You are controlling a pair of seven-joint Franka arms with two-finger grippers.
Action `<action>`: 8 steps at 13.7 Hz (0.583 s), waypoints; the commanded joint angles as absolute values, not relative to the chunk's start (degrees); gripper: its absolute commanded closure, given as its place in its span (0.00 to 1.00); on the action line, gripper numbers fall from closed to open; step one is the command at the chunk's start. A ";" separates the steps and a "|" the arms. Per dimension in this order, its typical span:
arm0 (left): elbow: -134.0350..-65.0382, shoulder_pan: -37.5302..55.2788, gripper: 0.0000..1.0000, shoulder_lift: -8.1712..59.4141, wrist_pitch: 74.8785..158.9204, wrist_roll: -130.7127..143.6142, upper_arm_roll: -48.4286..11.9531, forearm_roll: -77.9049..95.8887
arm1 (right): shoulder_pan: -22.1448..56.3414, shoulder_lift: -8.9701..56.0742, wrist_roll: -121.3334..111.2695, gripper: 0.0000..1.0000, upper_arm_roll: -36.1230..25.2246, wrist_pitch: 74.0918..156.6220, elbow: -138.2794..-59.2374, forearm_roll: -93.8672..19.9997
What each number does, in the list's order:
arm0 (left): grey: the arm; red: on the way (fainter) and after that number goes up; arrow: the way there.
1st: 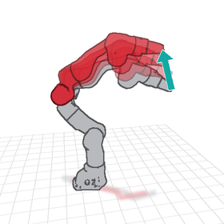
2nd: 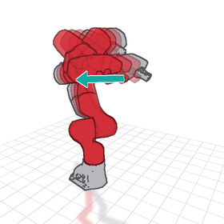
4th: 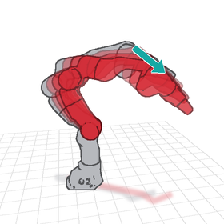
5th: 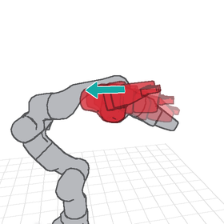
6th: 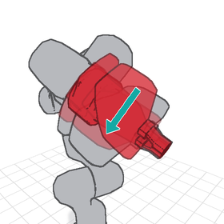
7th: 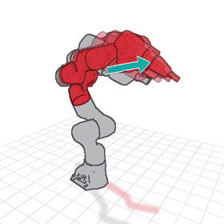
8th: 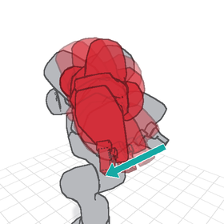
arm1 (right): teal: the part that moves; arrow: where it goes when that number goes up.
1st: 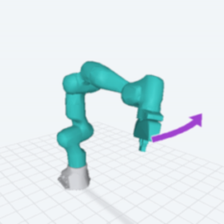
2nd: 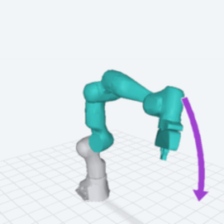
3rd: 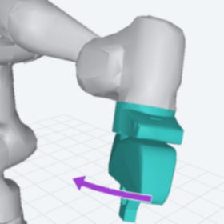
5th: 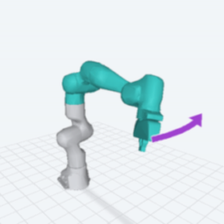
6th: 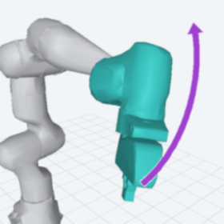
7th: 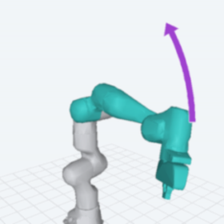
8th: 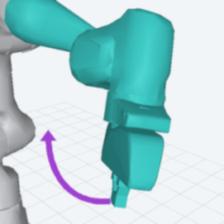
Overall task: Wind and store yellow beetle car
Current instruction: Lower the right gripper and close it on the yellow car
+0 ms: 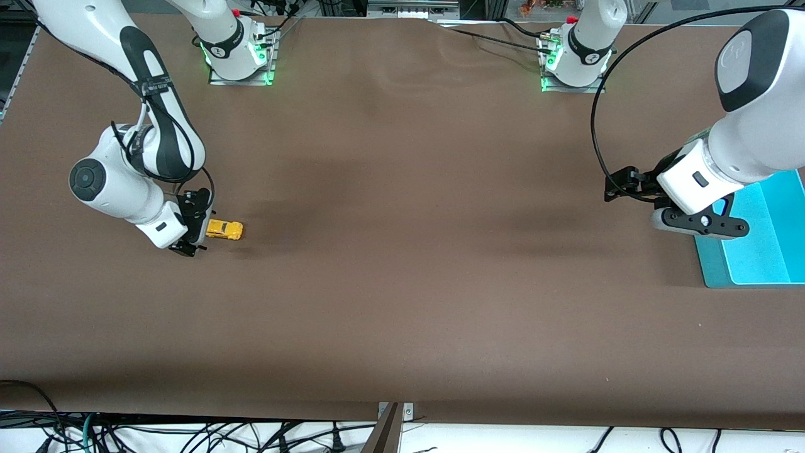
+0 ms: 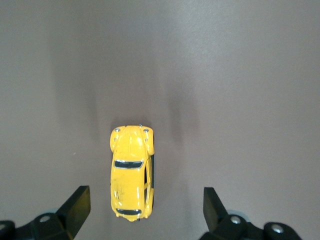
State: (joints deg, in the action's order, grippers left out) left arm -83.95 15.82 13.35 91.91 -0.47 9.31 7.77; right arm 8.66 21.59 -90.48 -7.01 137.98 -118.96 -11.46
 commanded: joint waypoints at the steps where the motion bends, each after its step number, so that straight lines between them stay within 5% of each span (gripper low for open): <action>1: -82.27 15.56 0.00 14.15 91.14 -0.35 9.32 9.58 | 7.74 20.31 -93.34 0.00 -6.68 144.02 -124.60 -12.74; 6: -82.27 15.56 0.00 14.15 91.14 -0.35 9.32 9.58 | 7.91 21.44 -93.43 0.01 -6.42 150.37 -127.53 -12.66; 8: -82.27 15.56 0.00 14.15 91.14 -0.35 9.32 9.58 | 7.91 21.97 -93.43 0.08 -5.46 151.17 -127.53 -12.74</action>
State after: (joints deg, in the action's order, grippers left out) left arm -83.95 15.82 13.35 91.91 -0.47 9.31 7.77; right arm 8.16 21.89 -92.05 -6.66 149.47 -126.87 -11.46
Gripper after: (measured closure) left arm 0.000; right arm 0.031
